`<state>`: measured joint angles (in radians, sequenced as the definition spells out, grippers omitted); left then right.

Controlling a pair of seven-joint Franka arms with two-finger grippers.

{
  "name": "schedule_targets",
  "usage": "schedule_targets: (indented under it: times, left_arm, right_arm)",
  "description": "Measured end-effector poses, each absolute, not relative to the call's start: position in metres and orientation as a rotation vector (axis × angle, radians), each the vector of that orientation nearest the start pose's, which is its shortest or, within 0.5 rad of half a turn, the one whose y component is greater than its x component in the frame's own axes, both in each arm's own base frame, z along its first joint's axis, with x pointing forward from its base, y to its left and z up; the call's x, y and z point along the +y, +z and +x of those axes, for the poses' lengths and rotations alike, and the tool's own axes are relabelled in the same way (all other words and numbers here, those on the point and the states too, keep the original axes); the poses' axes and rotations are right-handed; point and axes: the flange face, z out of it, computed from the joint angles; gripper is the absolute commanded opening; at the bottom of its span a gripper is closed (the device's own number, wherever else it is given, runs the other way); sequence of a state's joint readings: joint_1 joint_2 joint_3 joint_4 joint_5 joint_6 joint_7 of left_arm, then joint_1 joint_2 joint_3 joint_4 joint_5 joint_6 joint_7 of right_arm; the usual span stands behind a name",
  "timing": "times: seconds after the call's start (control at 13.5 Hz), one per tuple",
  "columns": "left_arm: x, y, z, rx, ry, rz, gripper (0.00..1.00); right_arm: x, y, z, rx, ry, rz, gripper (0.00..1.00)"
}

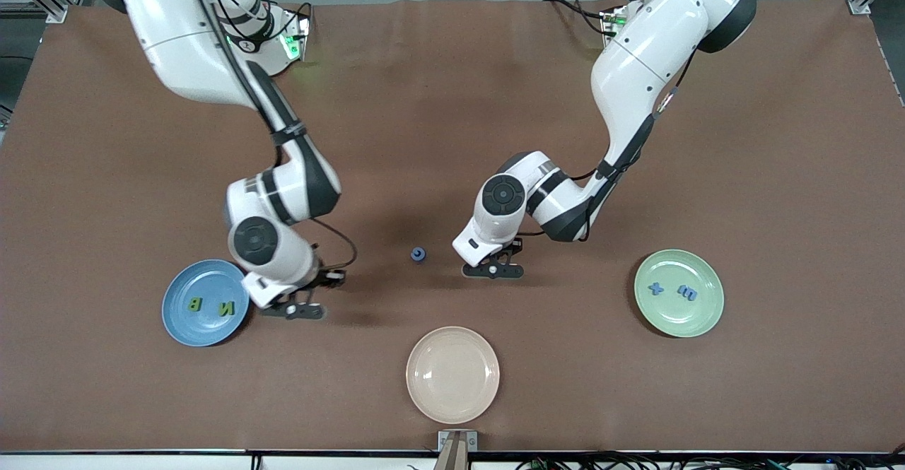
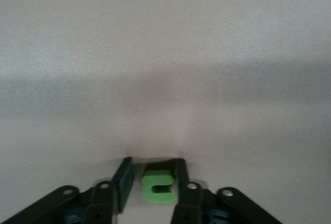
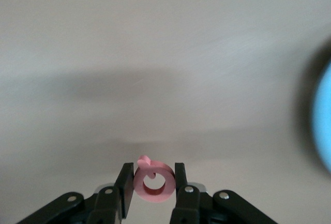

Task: Sort uppercase to blue plate, lowercase to green plate
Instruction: 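Drop the u on the green plate while the right gripper drops a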

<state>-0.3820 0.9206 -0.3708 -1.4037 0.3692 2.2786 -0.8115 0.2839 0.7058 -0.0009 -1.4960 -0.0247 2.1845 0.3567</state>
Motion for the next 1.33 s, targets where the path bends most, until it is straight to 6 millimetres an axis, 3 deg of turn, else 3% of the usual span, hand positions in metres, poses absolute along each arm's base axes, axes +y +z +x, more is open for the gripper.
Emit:
schedule_targets:
  times: [0.15,0.44,0.59,0.74,0.81,0.96,1.11,1.33]
  left_arm:
    - [-0.449,0.177,0.573,0.064,0.001,-3.151,0.01]
    - [-0.436,0.178,0.584,0.031,0.01,-3.137,0.01]
    - [-0.404,0.188,0.611,-0.02,-0.023,-3.139,0.01]
    - [-0.354,0.215,0.648,-0.077,-0.084,-3.146,0.01]
    - [-0.327,0.229,0.664,-0.102,-0.111,-3.145,0.01]
    - [-0.27,0.248,0.691,-0.15,-0.14,-3.135,0.01]
    - [-0.215,0.253,0.708,-0.214,-0.123,-3.115,0.02]
    - [-0.138,0.241,0.719,-0.263,-0.062,-3.091,0.03]
  right_arm:
    - [0.142,0.25,0.698,0.007,0.018,-3.184,0.07]
    - [0.05,0.243,0.71,-0.184,0.043,-3.203,0.09]
    - [0.004,0.241,0.71,-0.276,0.068,-3.193,0.1]
    - [-0.033,0.235,0.703,-0.327,0.147,-3.177,0.2]
    - [-0.044,0.232,0.7,-0.33,0.187,-3.169,0.28]
    - [-0.051,0.224,0.694,-0.33,0.233,-3.158,0.56]
    - [-0.043,0.216,0.693,-0.337,0.248,-3.142,0.96]
    - [-0.032,0.207,0.693,-0.349,0.248,-3.125,1.0]
